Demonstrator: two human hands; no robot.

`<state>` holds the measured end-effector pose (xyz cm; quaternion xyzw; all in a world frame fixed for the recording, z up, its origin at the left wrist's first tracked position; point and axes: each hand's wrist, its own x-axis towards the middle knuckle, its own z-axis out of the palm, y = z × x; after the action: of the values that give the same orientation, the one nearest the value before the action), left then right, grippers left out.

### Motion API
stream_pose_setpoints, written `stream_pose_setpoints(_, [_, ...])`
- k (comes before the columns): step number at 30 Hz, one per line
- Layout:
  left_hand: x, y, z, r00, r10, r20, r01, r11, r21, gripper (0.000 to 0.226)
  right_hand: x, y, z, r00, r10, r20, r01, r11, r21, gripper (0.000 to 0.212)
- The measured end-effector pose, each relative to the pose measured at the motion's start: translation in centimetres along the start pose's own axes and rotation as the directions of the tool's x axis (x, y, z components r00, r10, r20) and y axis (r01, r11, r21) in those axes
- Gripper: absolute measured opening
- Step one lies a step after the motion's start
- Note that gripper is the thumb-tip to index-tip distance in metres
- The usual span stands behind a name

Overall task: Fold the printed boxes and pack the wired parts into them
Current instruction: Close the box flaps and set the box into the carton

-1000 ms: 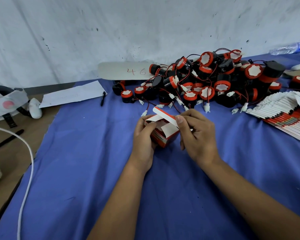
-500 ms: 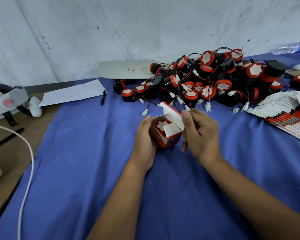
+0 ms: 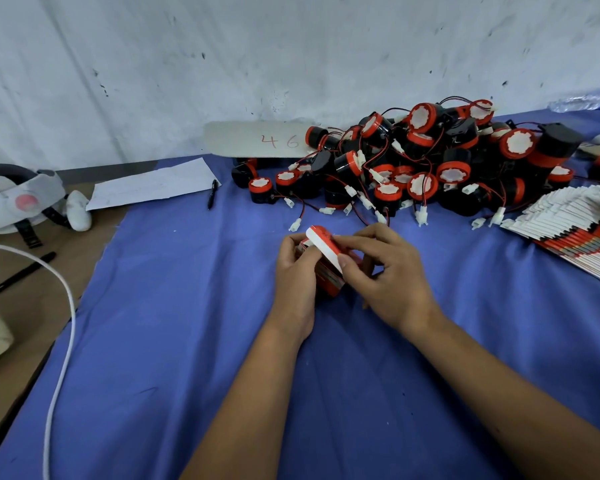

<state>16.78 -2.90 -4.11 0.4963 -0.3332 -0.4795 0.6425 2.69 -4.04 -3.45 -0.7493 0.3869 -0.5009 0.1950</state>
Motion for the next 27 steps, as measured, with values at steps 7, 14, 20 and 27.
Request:
stream_pose_setpoints(7, [0.0, 0.05, -0.05, 0.999, -0.032, 0.015, 0.033, 0.997, -0.075, 0.022, 0.09, 0.54, -0.06, 0.996, 0.018, 0.085, -0.024, 0.998, 0.062, 0.028])
stream_pose_setpoints(14, [0.0, 0.01, -0.19, 0.999, -0.018, 0.044, 0.021, 0.997, -0.071, 0.019, 0.08, 0.95, 0.18, 0.999, 0.025, 0.031, -0.028, 0.994, 0.103, 0.024])
stream_pose_setpoints(20, [-0.24, -0.12, -0.13, 0.998, 0.025, 0.063, -0.022, 0.999, -0.042, 0.028, -0.16, 1.02, 0.2, 0.999, 0.031, -0.007, -0.03, 0.993, 0.114, 0.022])
stream_pose_setpoints(27, [-0.12, -0.38, -0.04, 0.995, 0.026, 0.101, -0.02, 0.998, -0.06, 0.028, -0.28, 0.74, 0.33, 0.999, 0.046, -0.006, -0.044, 0.987, 0.156, 0.02])
